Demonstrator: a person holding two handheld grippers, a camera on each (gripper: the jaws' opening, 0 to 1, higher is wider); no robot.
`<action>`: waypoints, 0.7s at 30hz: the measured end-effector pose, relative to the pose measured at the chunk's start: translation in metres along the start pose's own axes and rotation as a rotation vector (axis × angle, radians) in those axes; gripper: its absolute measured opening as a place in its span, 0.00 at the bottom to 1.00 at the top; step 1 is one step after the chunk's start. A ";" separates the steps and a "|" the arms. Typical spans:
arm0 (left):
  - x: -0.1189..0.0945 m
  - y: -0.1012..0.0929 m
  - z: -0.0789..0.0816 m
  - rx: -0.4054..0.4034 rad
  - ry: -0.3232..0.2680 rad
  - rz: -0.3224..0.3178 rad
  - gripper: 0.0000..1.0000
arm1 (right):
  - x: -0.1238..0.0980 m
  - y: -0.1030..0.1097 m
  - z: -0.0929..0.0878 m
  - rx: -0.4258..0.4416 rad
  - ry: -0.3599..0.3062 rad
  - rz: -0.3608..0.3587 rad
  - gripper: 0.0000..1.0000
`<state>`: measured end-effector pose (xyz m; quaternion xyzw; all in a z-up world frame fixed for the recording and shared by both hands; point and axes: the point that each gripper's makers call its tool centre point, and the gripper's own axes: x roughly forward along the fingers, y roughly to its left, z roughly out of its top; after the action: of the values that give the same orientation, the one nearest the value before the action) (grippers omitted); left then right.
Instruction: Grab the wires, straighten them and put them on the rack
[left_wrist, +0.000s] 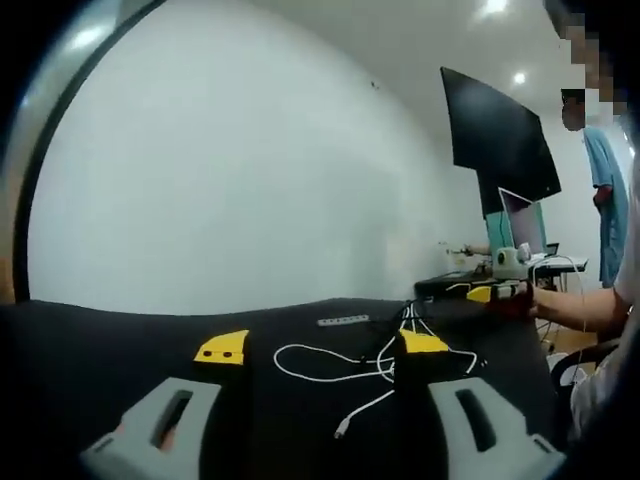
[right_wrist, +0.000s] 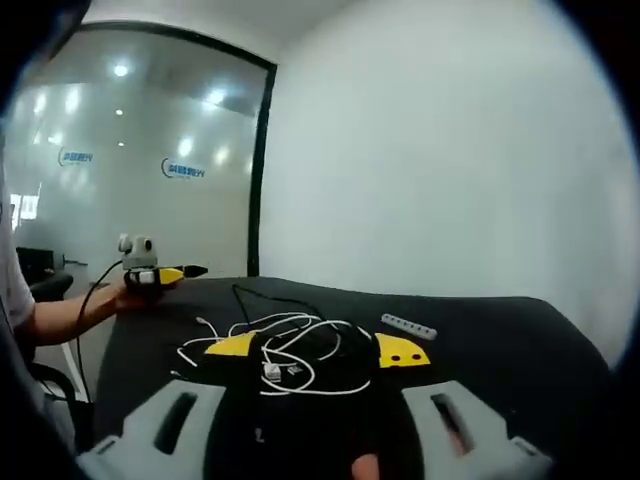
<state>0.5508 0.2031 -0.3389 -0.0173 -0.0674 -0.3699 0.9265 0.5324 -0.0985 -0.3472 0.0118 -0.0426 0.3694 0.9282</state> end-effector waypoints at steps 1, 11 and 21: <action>0.000 0.001 0.000 0.006 -0.001 0.003 0.55 | 0.000 0.000 0.000 -0.004 0.002 0.000 0.40; -0.015 0.055 -0.003 -0.022 0.005 0.235 0.55 | 0.033 0.062 0.032 -0.061 0.049 0.074 0.24; -0.042 0.089 0.008 -0.180 -0.094 0.394 0.44 | 0.141 0.194 0.021 -0.363 0.332 0.477 0.22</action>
<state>0.5806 0.2973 -0.3353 -0.1300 -0.0722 -0.1850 0.9714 0.4996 0.1380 -0.3162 -0.2240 0.0426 0.5593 0.7970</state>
